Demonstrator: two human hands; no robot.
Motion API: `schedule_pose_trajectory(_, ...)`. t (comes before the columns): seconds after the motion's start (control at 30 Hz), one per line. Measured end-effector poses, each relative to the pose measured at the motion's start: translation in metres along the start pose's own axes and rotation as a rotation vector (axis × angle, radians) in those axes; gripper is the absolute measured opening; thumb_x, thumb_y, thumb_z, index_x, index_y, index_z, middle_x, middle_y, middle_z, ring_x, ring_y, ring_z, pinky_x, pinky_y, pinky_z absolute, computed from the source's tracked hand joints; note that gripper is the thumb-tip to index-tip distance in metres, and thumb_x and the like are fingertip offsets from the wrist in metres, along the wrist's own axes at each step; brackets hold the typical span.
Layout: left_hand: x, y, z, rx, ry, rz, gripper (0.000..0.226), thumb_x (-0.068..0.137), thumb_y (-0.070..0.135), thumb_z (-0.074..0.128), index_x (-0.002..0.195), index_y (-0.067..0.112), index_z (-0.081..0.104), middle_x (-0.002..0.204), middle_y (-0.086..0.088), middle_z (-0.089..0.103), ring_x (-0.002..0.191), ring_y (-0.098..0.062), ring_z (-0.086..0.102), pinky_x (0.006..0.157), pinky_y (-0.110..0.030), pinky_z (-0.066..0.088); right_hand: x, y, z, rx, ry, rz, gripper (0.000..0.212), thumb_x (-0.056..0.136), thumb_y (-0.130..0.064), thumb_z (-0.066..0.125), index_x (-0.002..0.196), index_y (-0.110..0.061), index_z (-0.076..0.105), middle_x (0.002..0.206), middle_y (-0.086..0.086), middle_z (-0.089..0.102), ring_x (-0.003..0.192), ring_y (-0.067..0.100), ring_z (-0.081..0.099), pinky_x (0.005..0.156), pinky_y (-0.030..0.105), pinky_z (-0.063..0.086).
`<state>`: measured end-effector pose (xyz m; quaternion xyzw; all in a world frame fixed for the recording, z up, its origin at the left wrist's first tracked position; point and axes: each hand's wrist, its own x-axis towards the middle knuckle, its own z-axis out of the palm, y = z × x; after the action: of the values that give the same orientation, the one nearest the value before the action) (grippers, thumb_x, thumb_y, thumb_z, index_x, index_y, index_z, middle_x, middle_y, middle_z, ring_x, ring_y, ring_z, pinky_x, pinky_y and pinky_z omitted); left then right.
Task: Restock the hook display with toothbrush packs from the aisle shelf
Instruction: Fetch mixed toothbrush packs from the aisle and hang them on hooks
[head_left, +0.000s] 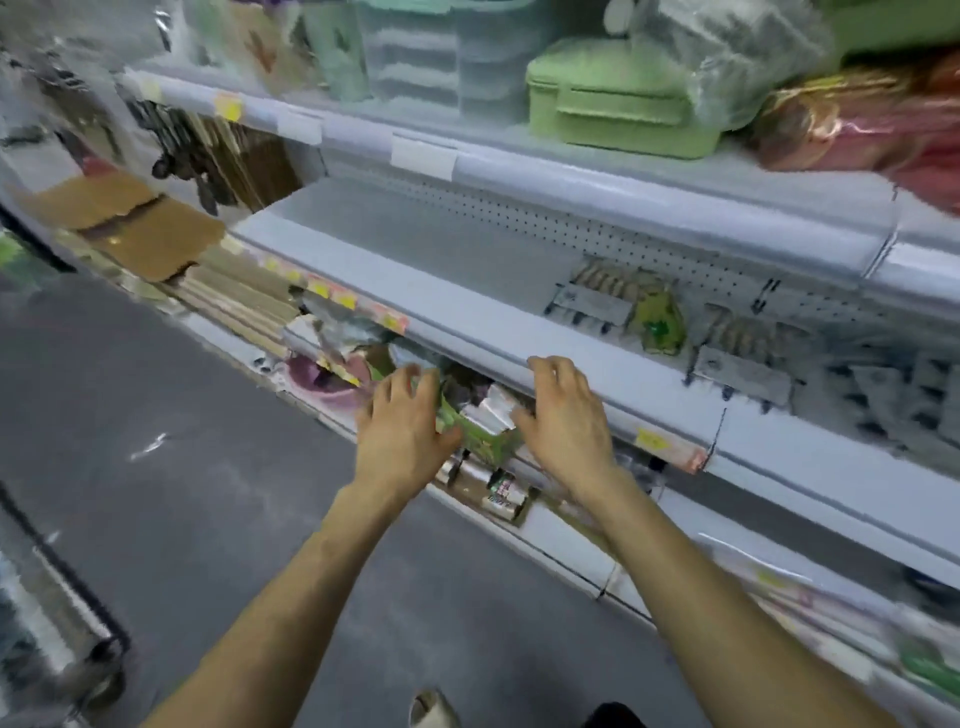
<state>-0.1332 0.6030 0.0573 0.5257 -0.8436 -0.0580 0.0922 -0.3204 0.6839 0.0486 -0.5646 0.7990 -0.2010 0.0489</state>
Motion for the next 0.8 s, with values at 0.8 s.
schedule_pose_trajectory(0.8,0.275,0.125,0.148,-0.235,-0.172,0.34,0.081,0.092,0.062,0.063,0.153,0.017,0.035,0.144,-0.019,0.05,0.129,-0.043,0.048,0.105,-0.054,0.045,0.133,0.215,0.017,0.046,0.153,0.585,0.058,0.098,-0.024,0.066,0.144,0.003,0.045,0.141,0.03,0.049,0.127,0.045,0.048,0.095,0.044,0.044)
